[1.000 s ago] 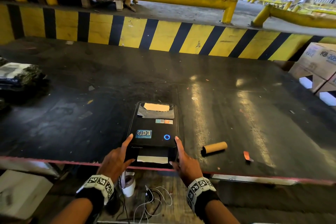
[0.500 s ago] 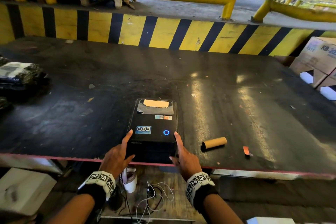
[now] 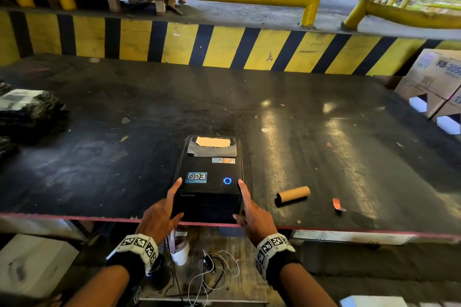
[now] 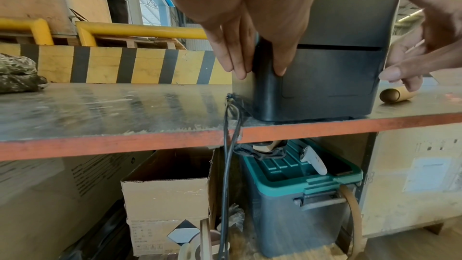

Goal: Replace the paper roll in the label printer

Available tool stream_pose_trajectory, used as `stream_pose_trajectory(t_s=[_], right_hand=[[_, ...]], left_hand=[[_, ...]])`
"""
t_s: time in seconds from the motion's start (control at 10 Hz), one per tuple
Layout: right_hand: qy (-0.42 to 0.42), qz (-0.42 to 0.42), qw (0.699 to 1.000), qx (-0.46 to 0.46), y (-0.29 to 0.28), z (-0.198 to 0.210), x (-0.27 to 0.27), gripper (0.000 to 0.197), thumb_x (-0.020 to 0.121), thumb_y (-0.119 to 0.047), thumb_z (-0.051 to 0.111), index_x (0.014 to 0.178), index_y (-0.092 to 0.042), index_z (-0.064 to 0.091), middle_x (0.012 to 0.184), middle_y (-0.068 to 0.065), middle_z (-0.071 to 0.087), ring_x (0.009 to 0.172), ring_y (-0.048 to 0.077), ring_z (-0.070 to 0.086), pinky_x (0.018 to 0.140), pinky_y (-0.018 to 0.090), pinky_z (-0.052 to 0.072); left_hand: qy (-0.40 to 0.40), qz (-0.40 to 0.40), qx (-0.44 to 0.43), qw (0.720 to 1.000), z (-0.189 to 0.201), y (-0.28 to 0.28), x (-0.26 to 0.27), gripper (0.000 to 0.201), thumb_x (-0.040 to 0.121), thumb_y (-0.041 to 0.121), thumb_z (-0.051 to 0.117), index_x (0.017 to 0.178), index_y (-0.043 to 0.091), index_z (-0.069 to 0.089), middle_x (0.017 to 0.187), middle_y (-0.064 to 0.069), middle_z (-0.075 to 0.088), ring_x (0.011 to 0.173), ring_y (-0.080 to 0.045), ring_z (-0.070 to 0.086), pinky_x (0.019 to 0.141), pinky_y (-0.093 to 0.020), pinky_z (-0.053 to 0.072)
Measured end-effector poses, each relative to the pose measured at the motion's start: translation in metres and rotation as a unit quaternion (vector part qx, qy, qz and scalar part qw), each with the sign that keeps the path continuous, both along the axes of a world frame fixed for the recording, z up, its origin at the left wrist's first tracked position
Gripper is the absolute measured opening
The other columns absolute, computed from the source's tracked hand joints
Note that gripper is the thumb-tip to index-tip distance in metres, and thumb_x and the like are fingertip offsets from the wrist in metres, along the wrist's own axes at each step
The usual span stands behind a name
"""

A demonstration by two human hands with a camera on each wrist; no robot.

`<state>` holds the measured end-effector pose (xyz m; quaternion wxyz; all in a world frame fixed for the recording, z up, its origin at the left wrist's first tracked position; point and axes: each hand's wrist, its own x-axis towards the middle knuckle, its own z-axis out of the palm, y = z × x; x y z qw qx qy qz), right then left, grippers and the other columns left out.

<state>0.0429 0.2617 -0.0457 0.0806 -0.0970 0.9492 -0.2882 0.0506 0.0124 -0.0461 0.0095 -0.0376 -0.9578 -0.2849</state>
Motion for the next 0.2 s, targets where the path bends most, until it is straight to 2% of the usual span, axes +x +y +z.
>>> stream_pose_trajectory(t_s=[0.1, 0.2], right_hand=[[0.01, -0.008, 0.999, -0.043, 0.001, -0.001, -0.002, 0.102, 0.089, -0.021, 0.059, 0.126, -0.058, -0.029, 0.128, 0.009, 0.058, 0.108, 0.024, 0.062, 0.096, 0.043, 0.049], [0.025, -0.036, 0.992, -0.12, 0.014, -0.012, 0.024, 0.094, 0.086, -0.033, 0.061, 0.132, -0.06, -0.016, 0.133, -0.001, 0.054, 0.113, 0.009, 0.058, 0.098, 0.034, 0.049]], left_hand=[[0.021, -0.002, 0.056, 0.998, 0.0, -0.002, 0.002, 0.098, 0.079, 0.019, 0.07, 0.142, 0.039, -0.003, 0.139, -0.015, 0.049, 0.12, -0.027, 0.055, 0.098, -0.045, 0.047], [0.015, 0.121, 0.155, 0.98, -0.007, -0.005, 0.026, 0.095, 0.082, 0.019, 0.066, 0.143, 0.043, -0.003, 0.145, -0.007, 0.041, 0.12, -0.026, 0.054, 0.098, -0.052, 0.045]])
